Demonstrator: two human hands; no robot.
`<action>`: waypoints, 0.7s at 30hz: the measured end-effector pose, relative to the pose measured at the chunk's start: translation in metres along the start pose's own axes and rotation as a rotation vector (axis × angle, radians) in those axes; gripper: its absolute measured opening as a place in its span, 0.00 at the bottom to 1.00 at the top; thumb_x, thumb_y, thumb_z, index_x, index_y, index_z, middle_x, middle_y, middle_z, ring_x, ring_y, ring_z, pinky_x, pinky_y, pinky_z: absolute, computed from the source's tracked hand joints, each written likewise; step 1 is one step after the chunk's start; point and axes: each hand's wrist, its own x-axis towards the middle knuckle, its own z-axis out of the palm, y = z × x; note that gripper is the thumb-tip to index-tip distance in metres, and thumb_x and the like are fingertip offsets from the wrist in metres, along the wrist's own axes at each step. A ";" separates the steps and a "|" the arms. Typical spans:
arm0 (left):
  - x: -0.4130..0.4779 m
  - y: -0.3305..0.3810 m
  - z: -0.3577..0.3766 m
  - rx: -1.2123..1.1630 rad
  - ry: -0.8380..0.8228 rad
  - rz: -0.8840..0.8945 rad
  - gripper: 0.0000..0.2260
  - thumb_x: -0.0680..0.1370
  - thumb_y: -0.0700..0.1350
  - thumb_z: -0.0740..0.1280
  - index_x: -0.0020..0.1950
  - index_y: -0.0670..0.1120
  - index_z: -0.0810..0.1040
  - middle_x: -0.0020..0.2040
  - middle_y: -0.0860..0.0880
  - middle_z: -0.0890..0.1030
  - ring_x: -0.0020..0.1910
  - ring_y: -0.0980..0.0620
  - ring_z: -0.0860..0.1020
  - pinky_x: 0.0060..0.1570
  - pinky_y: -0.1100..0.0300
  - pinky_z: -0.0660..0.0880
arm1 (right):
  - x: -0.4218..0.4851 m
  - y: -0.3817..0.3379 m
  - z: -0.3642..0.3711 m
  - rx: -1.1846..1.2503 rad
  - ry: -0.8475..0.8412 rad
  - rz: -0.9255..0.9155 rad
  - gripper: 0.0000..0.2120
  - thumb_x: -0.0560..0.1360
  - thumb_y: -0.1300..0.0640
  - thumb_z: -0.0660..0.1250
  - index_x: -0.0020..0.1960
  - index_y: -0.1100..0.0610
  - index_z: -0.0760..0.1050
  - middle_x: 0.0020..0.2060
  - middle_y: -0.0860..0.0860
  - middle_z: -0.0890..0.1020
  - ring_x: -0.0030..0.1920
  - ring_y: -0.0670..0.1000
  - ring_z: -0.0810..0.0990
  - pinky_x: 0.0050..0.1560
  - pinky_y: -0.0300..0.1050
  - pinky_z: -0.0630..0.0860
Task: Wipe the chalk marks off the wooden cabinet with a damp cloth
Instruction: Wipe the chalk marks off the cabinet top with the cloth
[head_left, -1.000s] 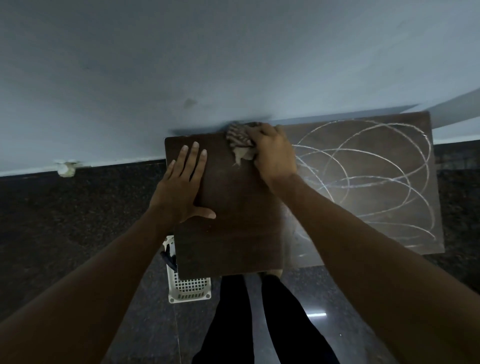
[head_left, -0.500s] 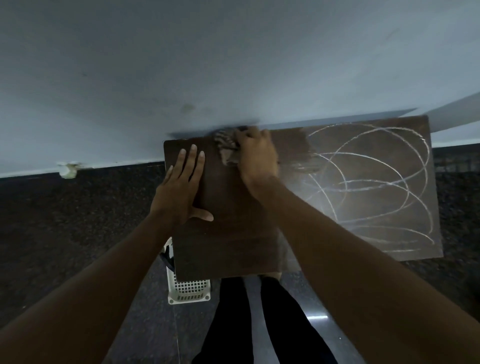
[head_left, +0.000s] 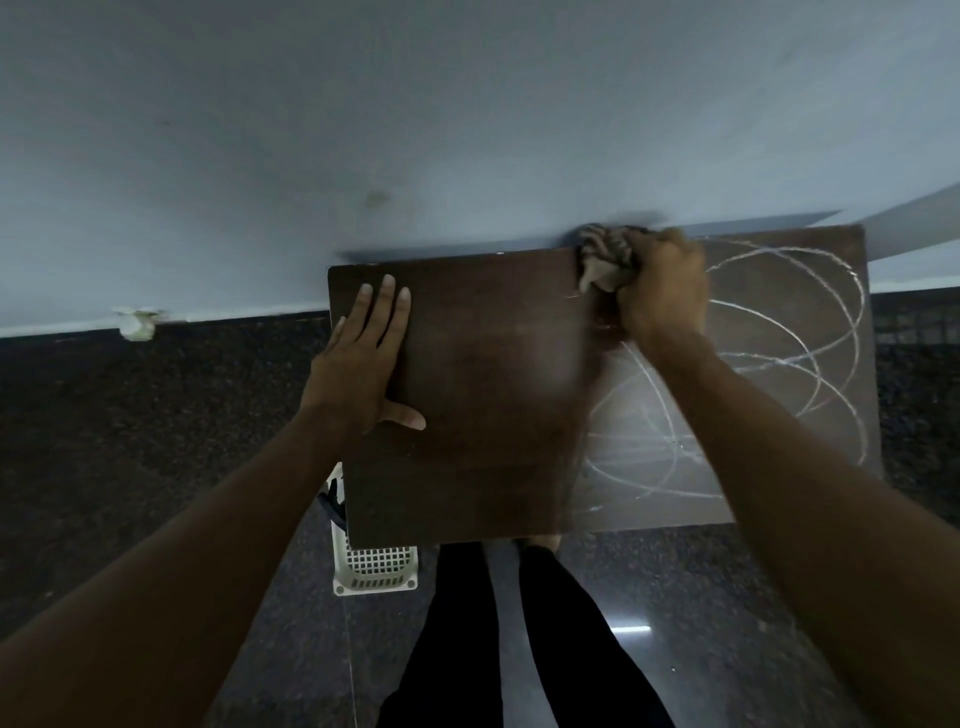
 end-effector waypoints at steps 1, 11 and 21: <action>0.000 0.000 0.000 0.001 0.003 0.000 0.69 0.57 0.72 0.74 0.82 0.45 0.35 0.81 0.47 0.33 0.80 0.45 0.35 0.77 0.47 0.45 | 0.003 0.008 -0.005 -0.021 -0.009 0.028 0.20 0.73 0.66 0.64 0.62 0.56 0.80 0.54 0.61 0.79 0.53 0.65 0.77 0.51 0.52 0.76; -0.002 -0.003 -0.001 -0.031 0.013 0.002 0.70 0.56 0.71 0.75 0.82 0.47 0.37 0.82 0.50 0.34 0.80 0.48 0.33 0.76 0.45 0.49 | -0.016 -0.061 0.030 0.024 0.005 0.001 0.16 0.78 0.64 0.63 0.63 0.55 0.79 0.57 0.56 0.78 0.57 0.61 0.73 0.53 0.50 0.74; 0.004 -0.006 0.004 -0.053 -0.013 -0.016 0.68 0.56 0.69 0.78 0.83 0.45 0.43 0.82 0.48 0.37 0.79 0.50 0.33 0.78 0.43 0.47 | -0.033 -0.156 0.052 -0.052 -0.212 -0.329 0.15 0.80 0.62 0.59 0.65 0.57 0.75 0.66 0.54 0.71 0.66 0.58 0.68 0.58 0.48 0.73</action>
